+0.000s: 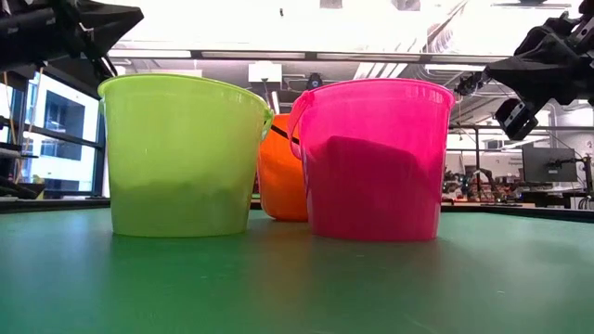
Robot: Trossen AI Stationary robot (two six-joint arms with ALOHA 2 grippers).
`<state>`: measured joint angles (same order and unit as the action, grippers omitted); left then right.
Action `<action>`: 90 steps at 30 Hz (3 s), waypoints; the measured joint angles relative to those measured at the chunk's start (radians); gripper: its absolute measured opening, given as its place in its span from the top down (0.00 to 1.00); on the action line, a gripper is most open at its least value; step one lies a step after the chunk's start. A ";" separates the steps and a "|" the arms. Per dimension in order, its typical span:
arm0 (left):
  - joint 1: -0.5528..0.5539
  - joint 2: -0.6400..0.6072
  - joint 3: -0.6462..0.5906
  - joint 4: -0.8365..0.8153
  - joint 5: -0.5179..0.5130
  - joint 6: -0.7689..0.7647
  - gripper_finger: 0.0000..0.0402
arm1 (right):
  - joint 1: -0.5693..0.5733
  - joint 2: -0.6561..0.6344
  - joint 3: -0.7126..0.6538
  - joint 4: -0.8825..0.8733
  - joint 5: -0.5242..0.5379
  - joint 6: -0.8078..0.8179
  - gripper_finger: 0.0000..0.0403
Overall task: Sort candy by brand, put in halloween buckets
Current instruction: Return to Home Position
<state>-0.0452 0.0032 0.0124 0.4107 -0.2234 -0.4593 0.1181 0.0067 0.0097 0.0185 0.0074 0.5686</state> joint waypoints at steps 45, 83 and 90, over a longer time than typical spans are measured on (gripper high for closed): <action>0.025 0.001 0.000 -0.369 0.029 0.366 0.96 | 0.000 0.000 -0.001 0.001 0.000 0.000 1.00; 0.025 0.001 0.000 -0.369 0.030 0.366 0.96 | 0.000 0.000 -0.001 0.001 0.000 0.000 1.00; 0.025 0.001 0.000 -0.369 0.030 0.366 0.96 | 0.000 0.000 -0.001 0.001 0.000 0.000 1.00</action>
<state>-0.0204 0.0044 0.0124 0.0414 -0.1936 -0.0933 0.1181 0.0071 0.0086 0.0199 0.0071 0.5690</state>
